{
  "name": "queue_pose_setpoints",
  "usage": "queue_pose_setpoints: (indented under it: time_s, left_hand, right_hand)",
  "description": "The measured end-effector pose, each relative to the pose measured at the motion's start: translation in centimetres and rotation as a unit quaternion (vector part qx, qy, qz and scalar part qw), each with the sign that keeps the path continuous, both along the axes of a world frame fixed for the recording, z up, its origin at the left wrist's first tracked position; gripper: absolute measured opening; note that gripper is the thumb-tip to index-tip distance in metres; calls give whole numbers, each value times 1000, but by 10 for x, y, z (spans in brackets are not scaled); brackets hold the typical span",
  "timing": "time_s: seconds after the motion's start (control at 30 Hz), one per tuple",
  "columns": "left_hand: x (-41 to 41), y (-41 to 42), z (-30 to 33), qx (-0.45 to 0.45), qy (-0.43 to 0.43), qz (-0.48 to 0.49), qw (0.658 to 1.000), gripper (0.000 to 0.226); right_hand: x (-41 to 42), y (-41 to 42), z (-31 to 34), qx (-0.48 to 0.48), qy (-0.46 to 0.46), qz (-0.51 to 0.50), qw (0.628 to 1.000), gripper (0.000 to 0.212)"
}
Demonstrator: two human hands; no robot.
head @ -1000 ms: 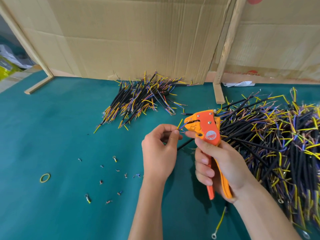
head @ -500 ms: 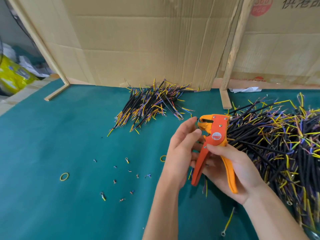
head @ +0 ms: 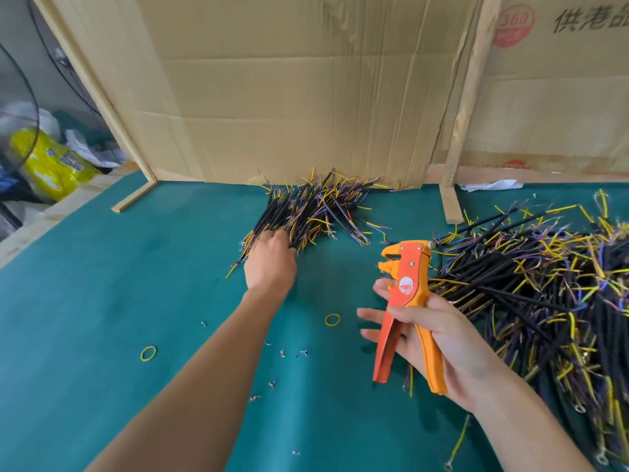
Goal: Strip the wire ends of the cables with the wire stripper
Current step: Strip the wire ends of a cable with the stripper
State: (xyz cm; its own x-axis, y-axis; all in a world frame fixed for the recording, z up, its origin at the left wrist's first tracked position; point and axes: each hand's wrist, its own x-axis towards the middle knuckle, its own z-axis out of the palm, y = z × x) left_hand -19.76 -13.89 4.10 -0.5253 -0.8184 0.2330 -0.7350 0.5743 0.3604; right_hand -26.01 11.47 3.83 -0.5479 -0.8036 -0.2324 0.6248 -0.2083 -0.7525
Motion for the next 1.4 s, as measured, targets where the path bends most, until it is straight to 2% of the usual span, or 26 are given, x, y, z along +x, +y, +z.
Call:
queue_pose_setpoints:
  time_s: [0.1,0.27,0.57,0.73,0.83,1.0,1.07,1.27,1.4]
  left_hand:
    - [-5,-6,5,-7,-9,1,1000,19]
    - [19,16,16,23,114,30,993,5]
    - [46,114,1,121,206,-106,965,20]
    - [38,132,2,136,196,-163,957,21]
    - [19,136,14,203,263,-171,928,25]
    - [-7,146,13,259,390,-91,879,21]
    - [-9,150,4,252,415,-77,871,25]
    - [-10,147,-7,193,441,-50,875,29]
    - [-12,140,-7,163,446,-50,879,26]
  right_hand:
    - [-2,0,-2,5,2,4,1000,37]
    - [-4,2,-1,-9,-15,17,1000,51]
    - [-14,12,11,-81,1,-21,997,56]
    - [-17,14,12,-79,12,-23,997,54]
    - [-15,14,12,-75,18,-8,997,54]
    - [-15,14,13,-62,32,1,998,54]
    - [-16,13,13,-56,34,7,998,55]
    - [-17,17,12,-26,16,52,998,45]
    - [-19,19,13,-16,12,70,997,51]
